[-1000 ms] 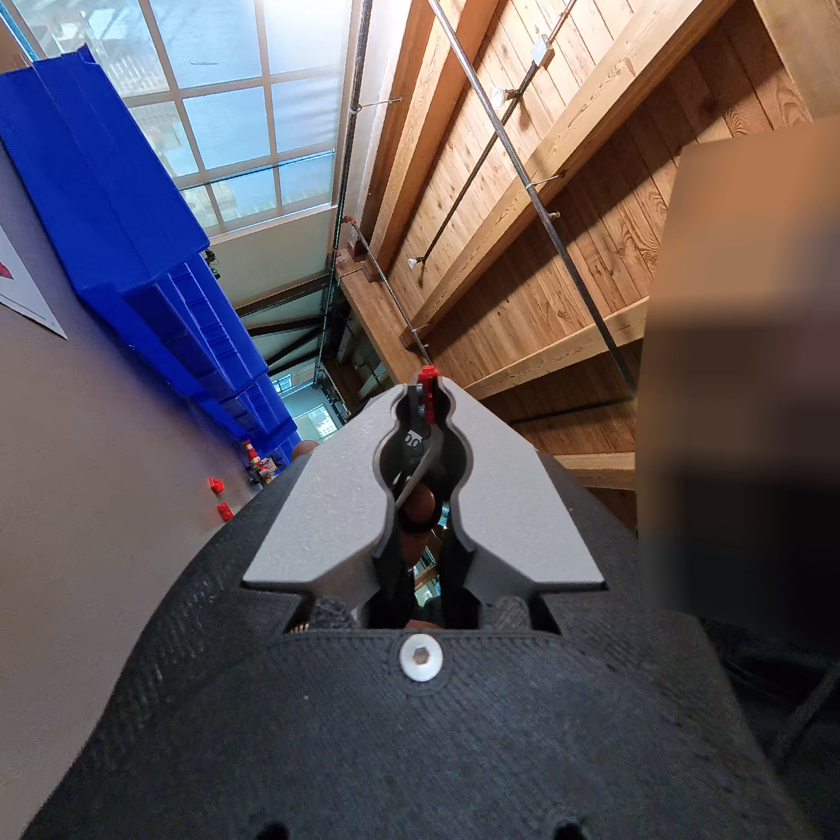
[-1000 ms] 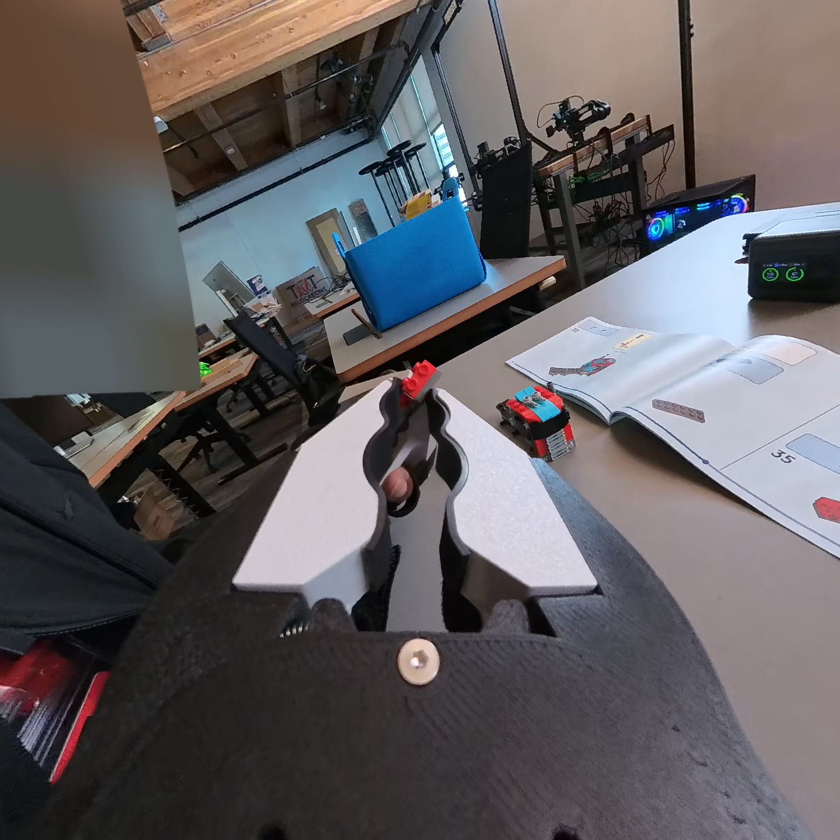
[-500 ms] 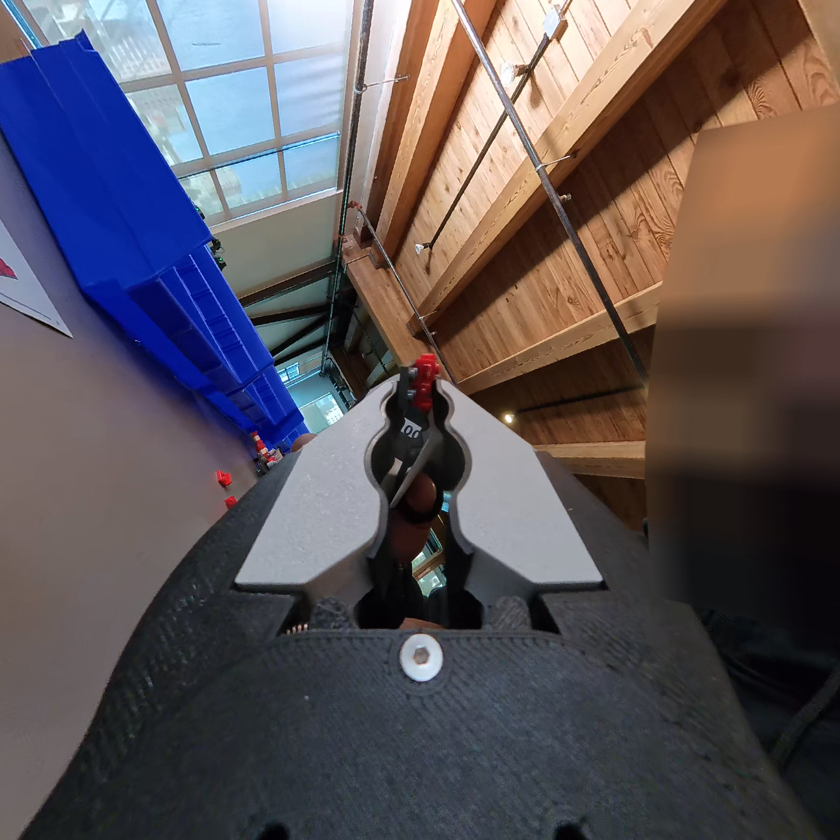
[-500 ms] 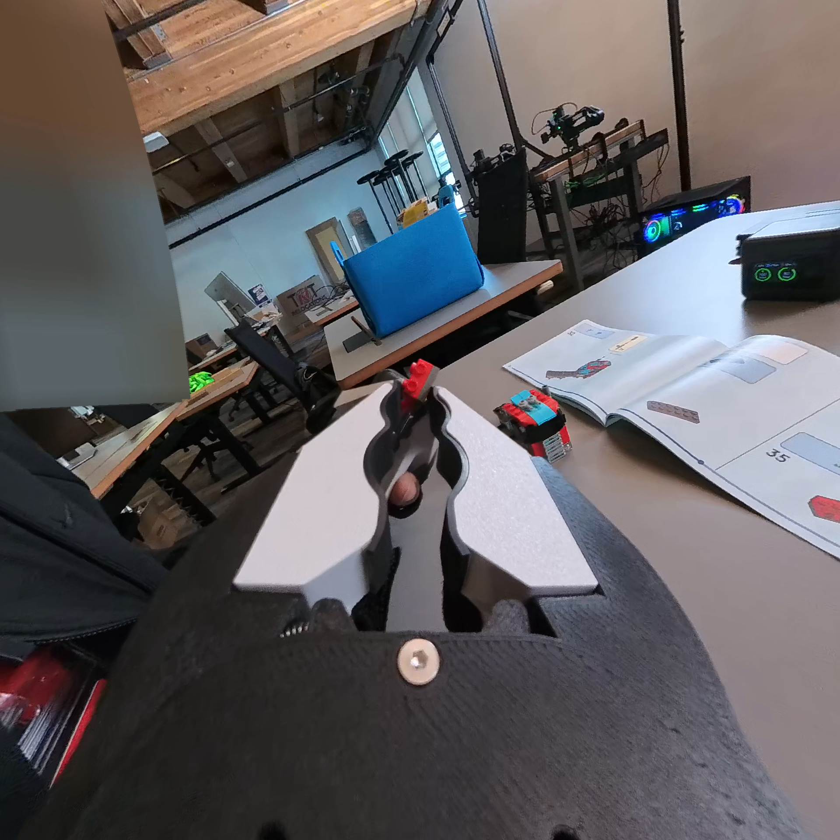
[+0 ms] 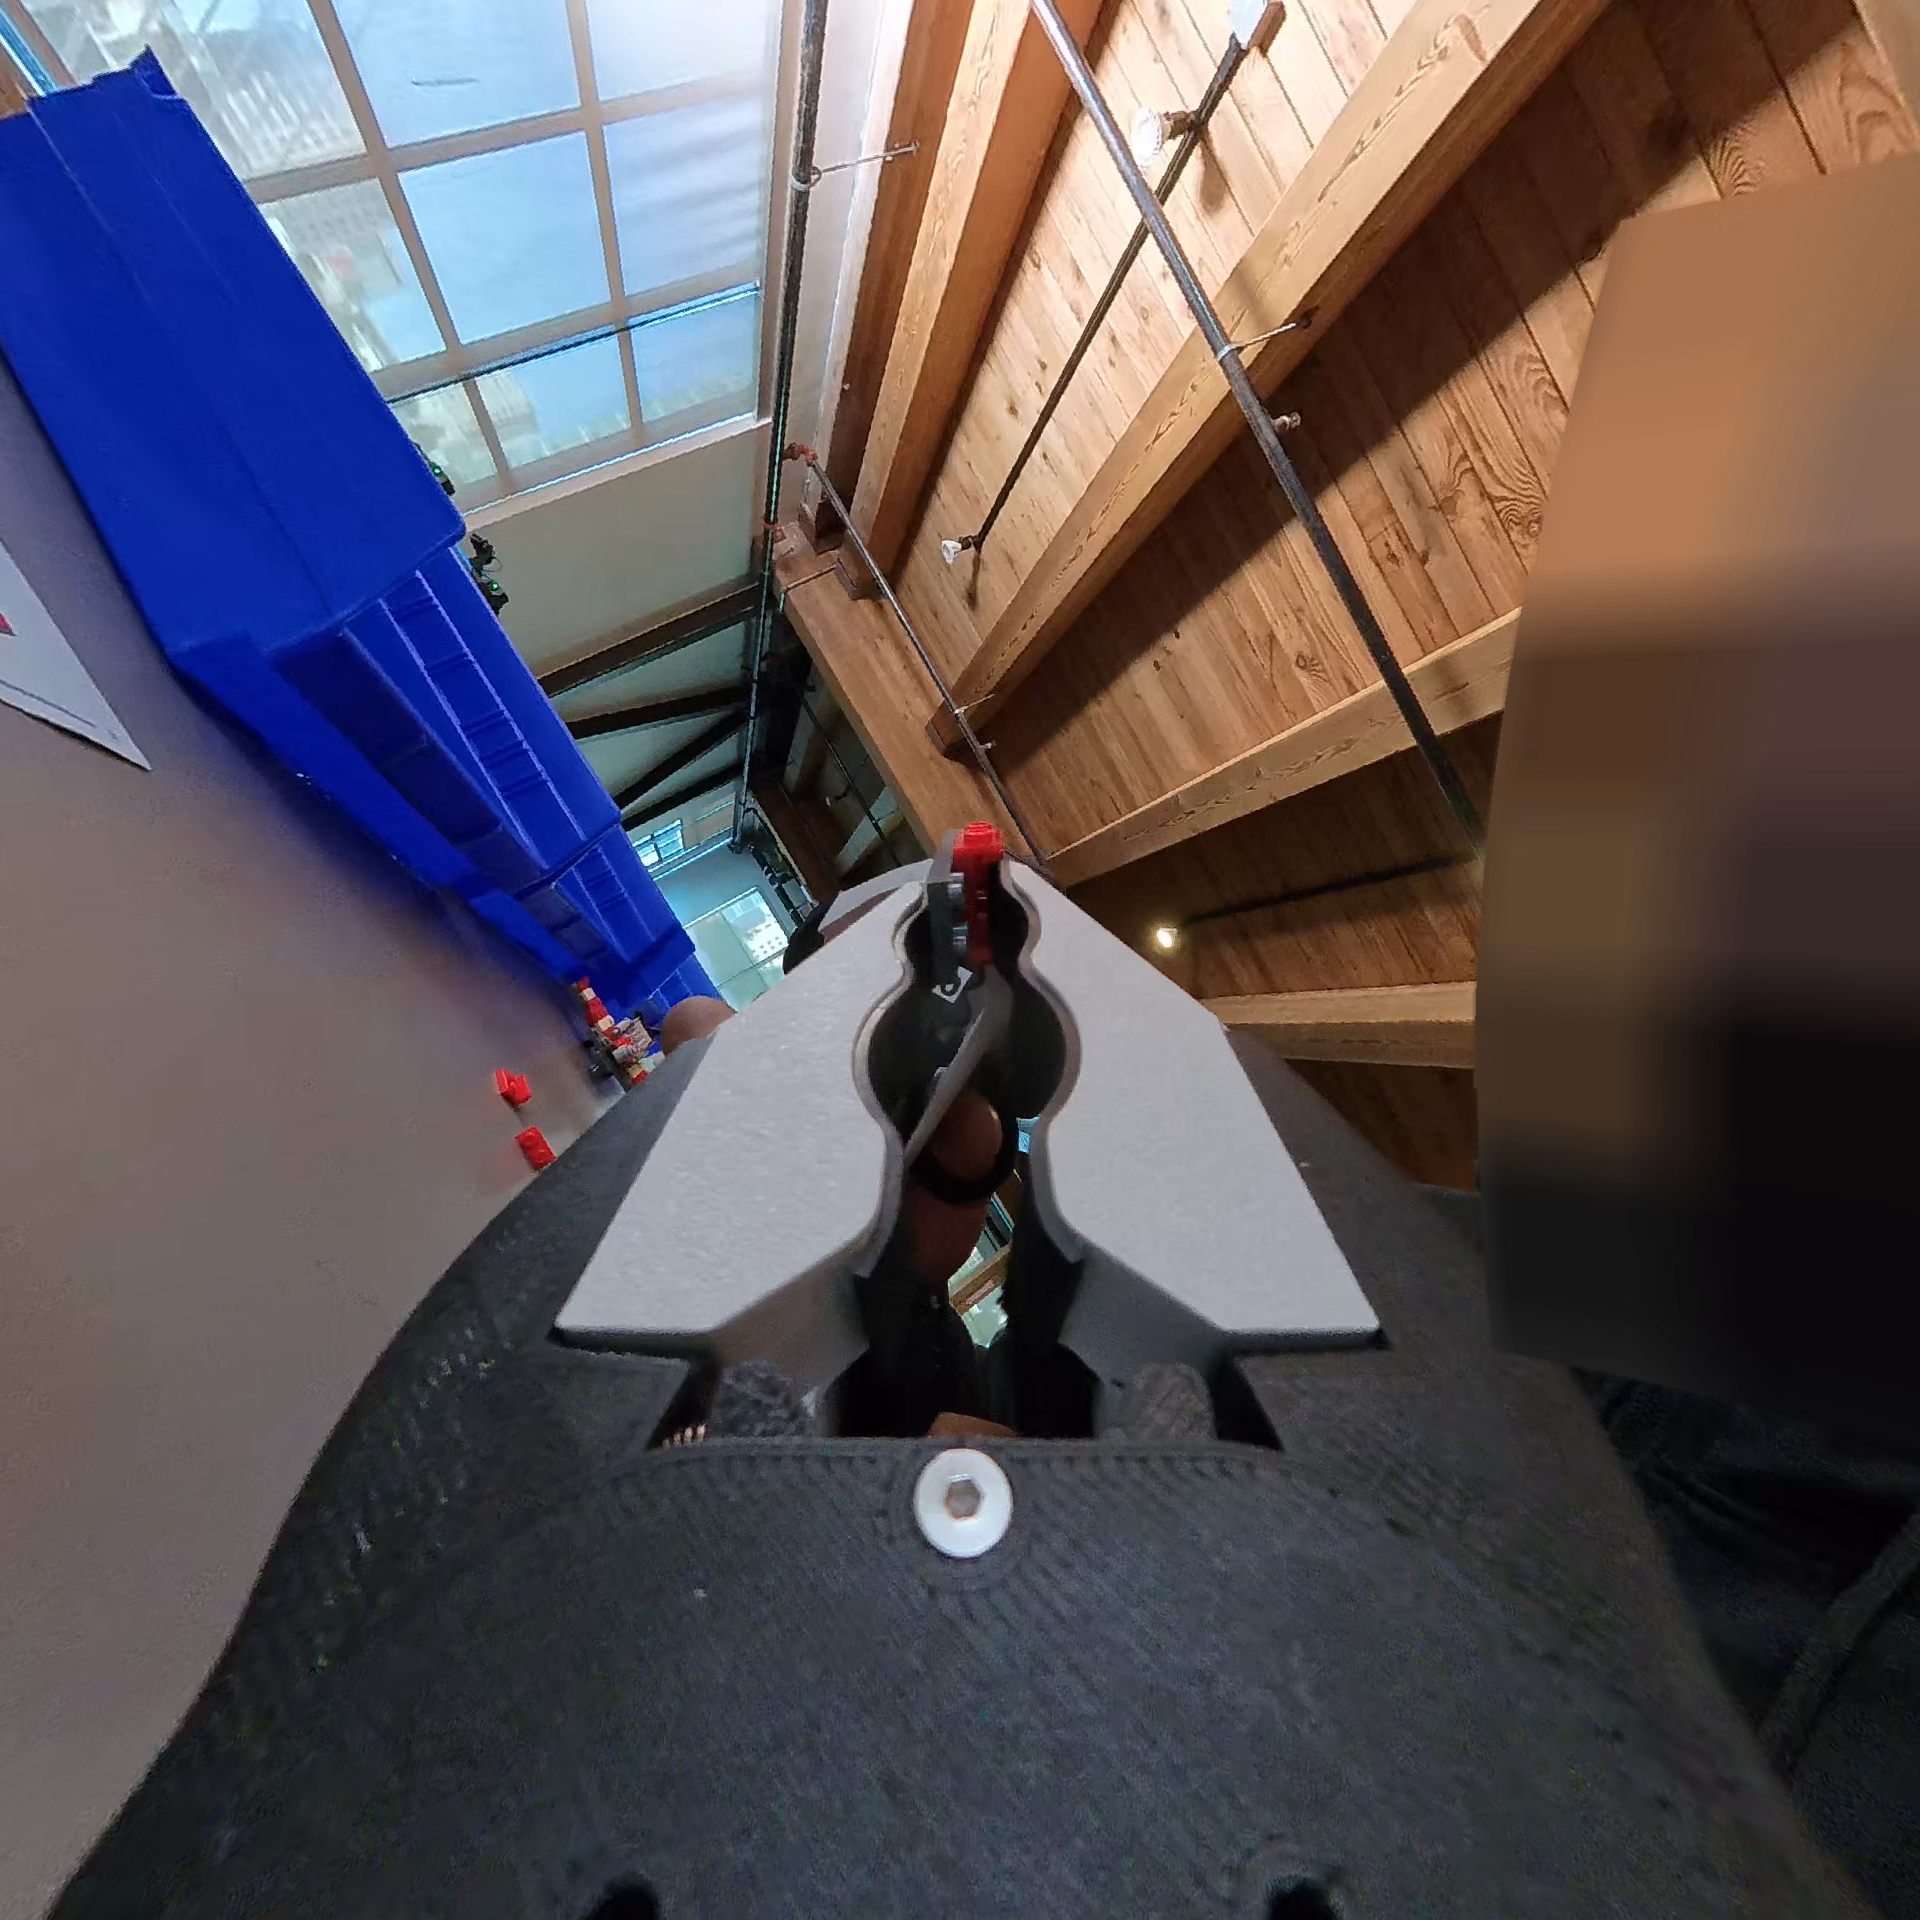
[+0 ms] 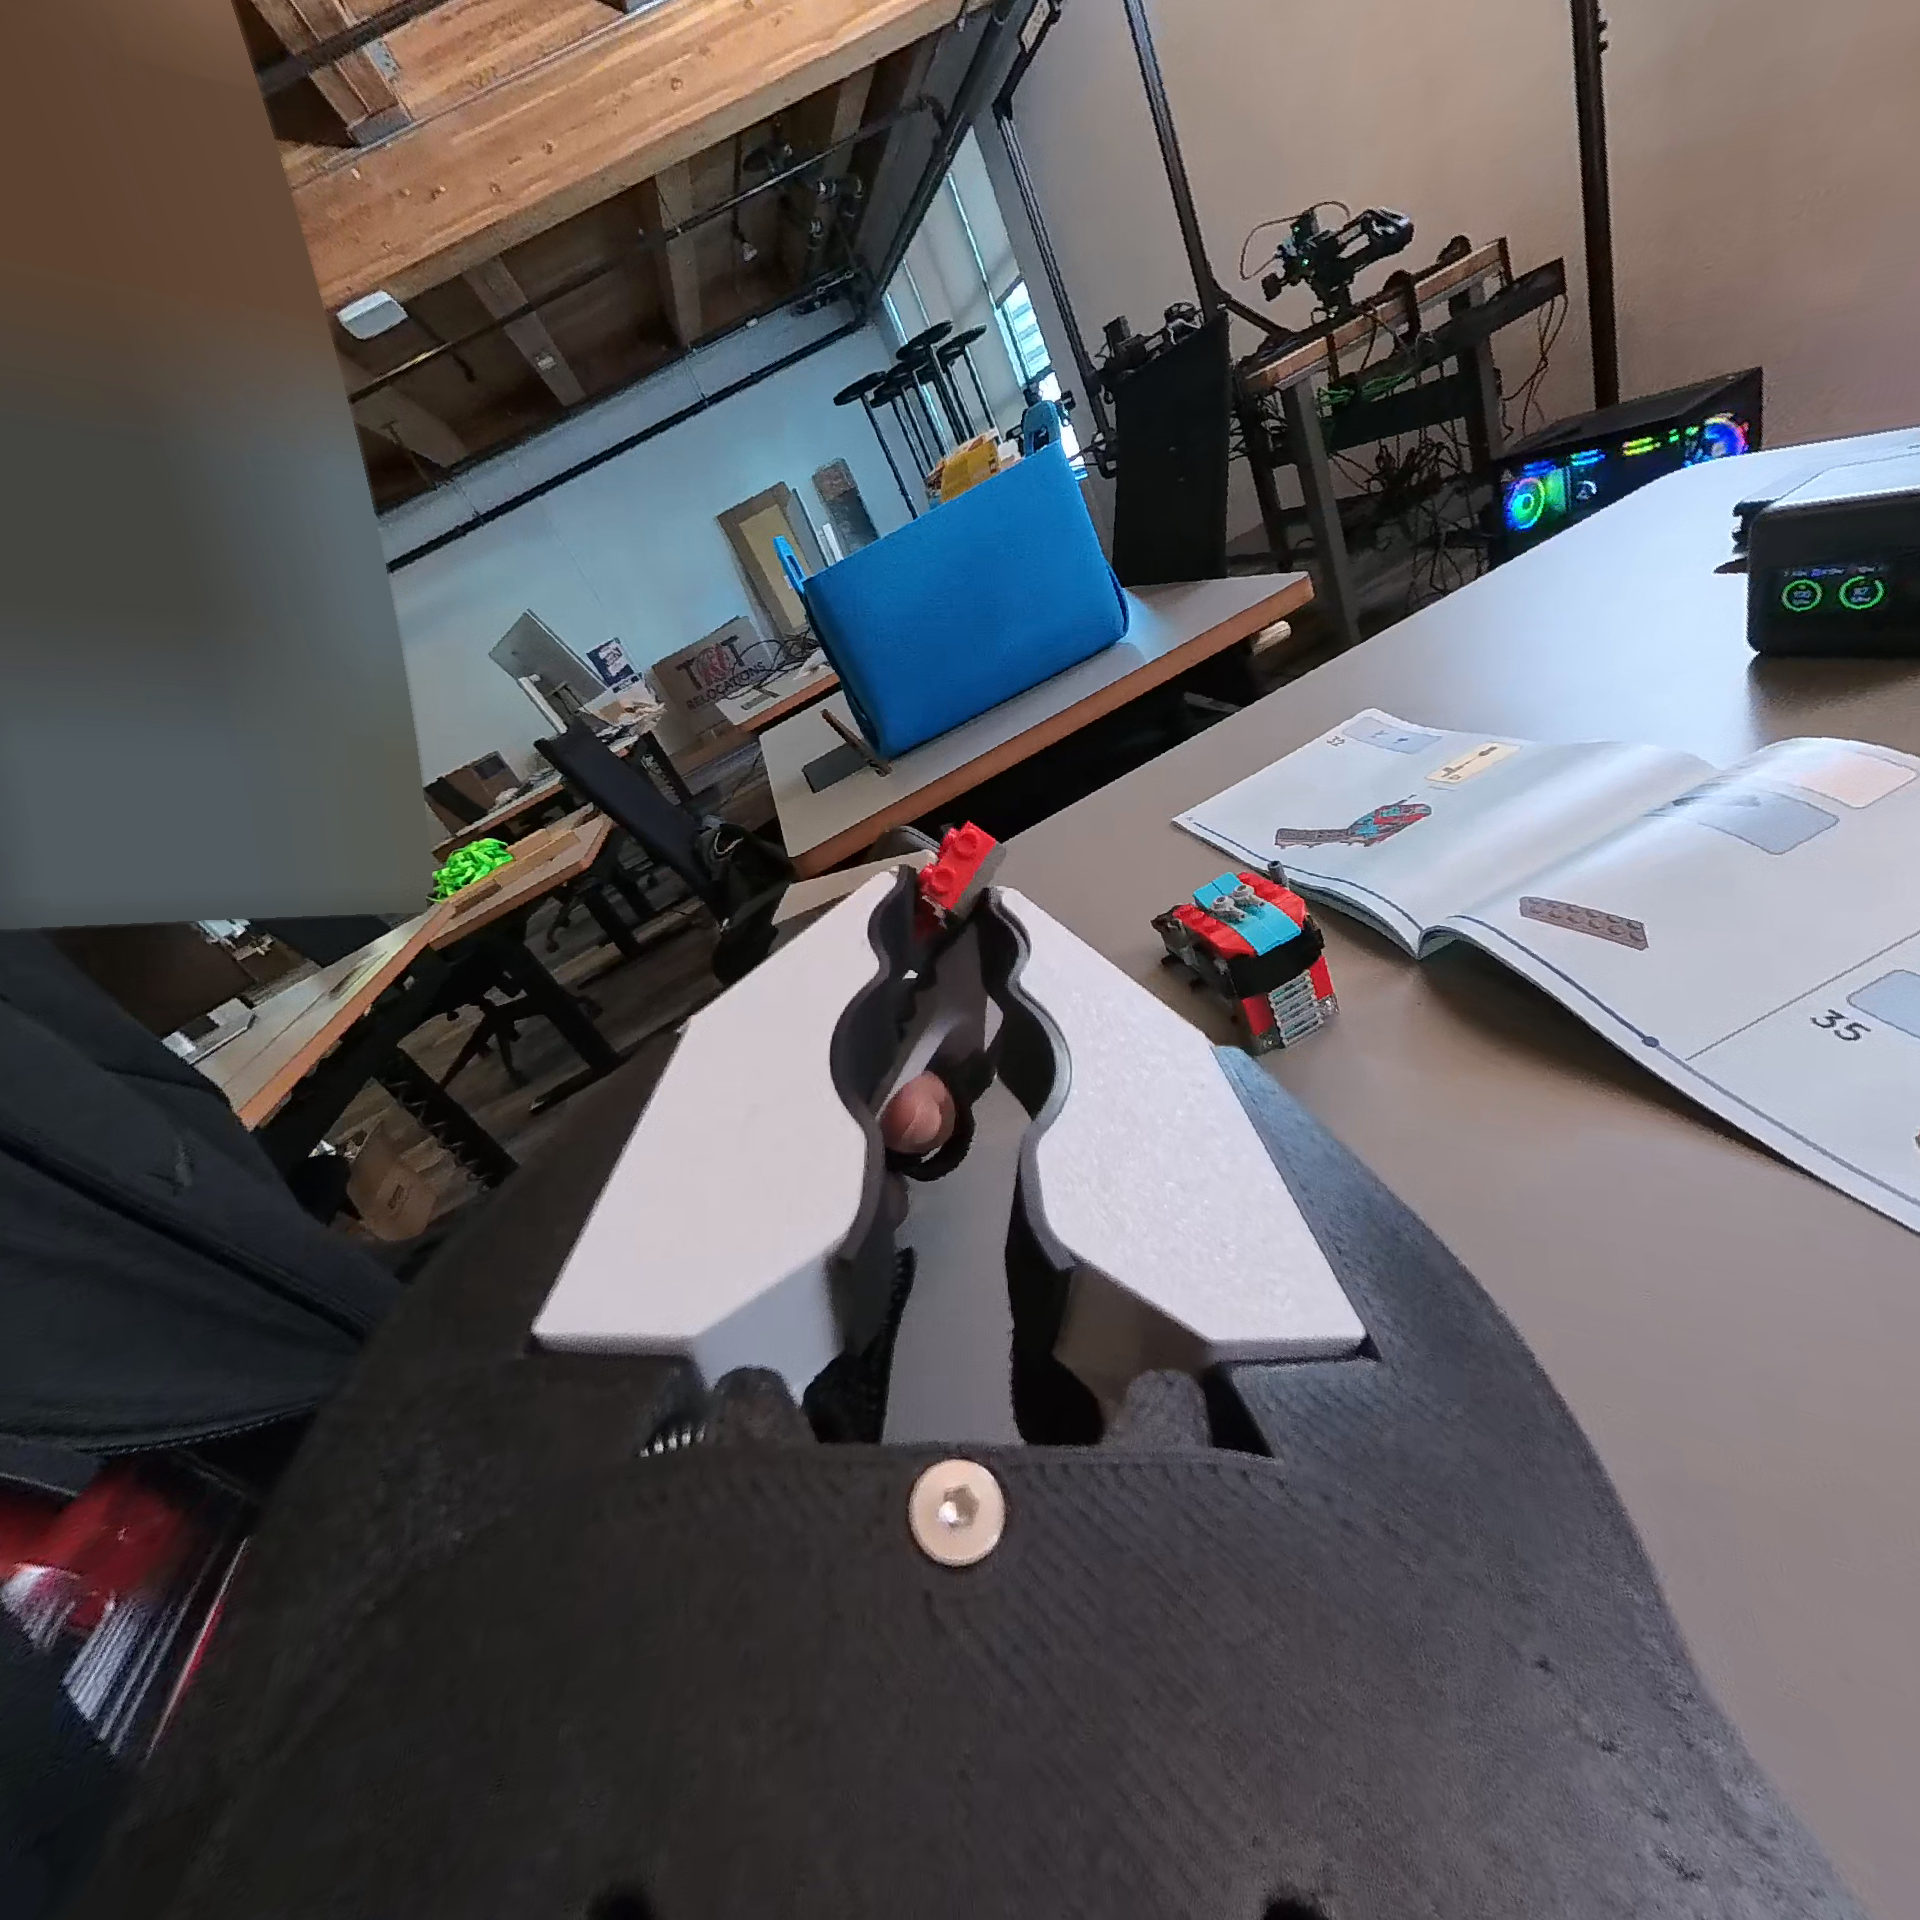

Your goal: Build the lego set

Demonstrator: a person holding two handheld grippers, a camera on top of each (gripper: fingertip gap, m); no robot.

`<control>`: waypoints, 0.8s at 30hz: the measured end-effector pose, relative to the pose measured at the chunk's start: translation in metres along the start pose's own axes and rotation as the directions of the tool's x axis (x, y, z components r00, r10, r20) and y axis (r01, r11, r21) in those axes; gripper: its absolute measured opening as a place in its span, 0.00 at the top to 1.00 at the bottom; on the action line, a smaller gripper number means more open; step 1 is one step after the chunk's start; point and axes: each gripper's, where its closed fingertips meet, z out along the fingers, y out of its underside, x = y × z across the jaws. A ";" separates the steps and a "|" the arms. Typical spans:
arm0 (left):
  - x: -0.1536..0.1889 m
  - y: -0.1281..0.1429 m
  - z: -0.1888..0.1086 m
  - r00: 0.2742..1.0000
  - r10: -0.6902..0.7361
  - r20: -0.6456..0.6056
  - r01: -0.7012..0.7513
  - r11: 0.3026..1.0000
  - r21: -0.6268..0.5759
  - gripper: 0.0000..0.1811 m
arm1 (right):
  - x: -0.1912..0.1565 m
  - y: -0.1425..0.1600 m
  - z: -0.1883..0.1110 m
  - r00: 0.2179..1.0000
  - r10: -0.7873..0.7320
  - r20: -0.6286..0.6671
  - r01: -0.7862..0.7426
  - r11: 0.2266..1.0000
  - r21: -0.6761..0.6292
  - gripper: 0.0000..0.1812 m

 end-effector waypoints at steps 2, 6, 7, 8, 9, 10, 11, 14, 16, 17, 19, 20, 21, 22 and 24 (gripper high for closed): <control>0.000 0.000 0.000 1.000 -0.002 0.001 0.002 1.000 -0.002 0.96 | 0.000 0.000 0.000 1.000 0.007 0.004 -0.007 1.000 0.004 0.94; 0.002 -0.001 0.001 1.000 0.001 0.000 -0.001 1.000 -0.007 0.96 | 0.001 -0.001 0.000 1.000 0.013 0.008 -0.013 1.000 0.008 0.94; 0.002 -0.002 0.001 1.000 0.009 0.003 -0.009 1.000 -0.011 0.95 | 0.002 -0.002 -0.001 1.000 0.012 0.002 -0.012 1.000 0.015 0.94; 0.003 -0.002 0.001 1.000 0.020 0.004 -0.020 1.000 -0.013 0.90 | 0.004 -0.003 -0.002 1.000 0.004 -0.003 -0.004 1.000 0.018 0.94; 0.004 -0.003 0.000 1.000 0.028 0.002 -0.028 0.999 -0.015 0.89 | 0.004 -0.003 -0.002 1.000 -0.006 0.001 0.006 1.000 0.017 0.94; 0.005 -0.003 0.000 0.999 0.033 0.001 -0.033 0.999 -0.018 0.88 | 0.003 -0.003 -0.003 1.000 -0.017 0.005 0.017 1.000 0.015 0.94; 0.005 -0.004 0.000 0.999 0.036 0.003 -0.035 0.999 -0.017 0.88 | 0.002 -0.002 -0.003 1.000 -0.031 0.007 0.031 0.999 0.013 0.94; 0.003 -0.003 0.000 1.000 0.025 0.004 -0.025 1.000 -0.013 0.91 | -0.002 0.000 -0.002 0.998 -0.068 0.016 0.068 0.998 0.003 0.94; 0.003 -0.004 -0.001 1.000 0.016 -0.002 -0.016 1.000 -0.003 0.94 | -0.002 0.001 -0.002 0.996 -0.092 0.007 0.092 0.996 -0.005 0.94; 0.003 -0.004 -0.001 1.000 0.009 -0.005 -0.009 1.000 0.001 0.95 | -0.002 0.001 -0.002 0.995 -0.098 0.006 0.098 0.995 -0.008 0.94; 0.002 -0.004 -0.002 1.000 0.004 -0.010 -0.004 1.000 0.005 0.96 | -0.003 0.002 -0.002 0.995 -0.097 0.009 0.097 0.995 -0.009 0.94; 0.002 -0.004 -0.002 1.000 0.004 -0.012 -0.004 1.000 0.006 0.96 | -0.002 0.002 -0.002 0.995 -0.097 0.008 0.097 0.995 -0.010 0.94; 0.001 -0.004 -0.002 1.000 0.006 -0.010 -0.006 1.000 0.006 0.96 | -0.002 0.003 -0.002 0.995 -0.097 0.004 0.097 0.995 -0.014 0.94; 0.000 -0.004 -0.002 1.000 0.012 -0.003 -0.012 1.000 0.005 0.96 | -0.001 0.003 -0.002 0.995 -0.095 0.000 0.095 0.995 -0.016 0.94; 0.000 -0.004 -0.002 1.000 0.028 0.007 -0.028 1.000 -0.001 0.96 | 0.000 0.002 -0.002 0.998 -0.056 0.013 0.056 0.998 -0.007 0.94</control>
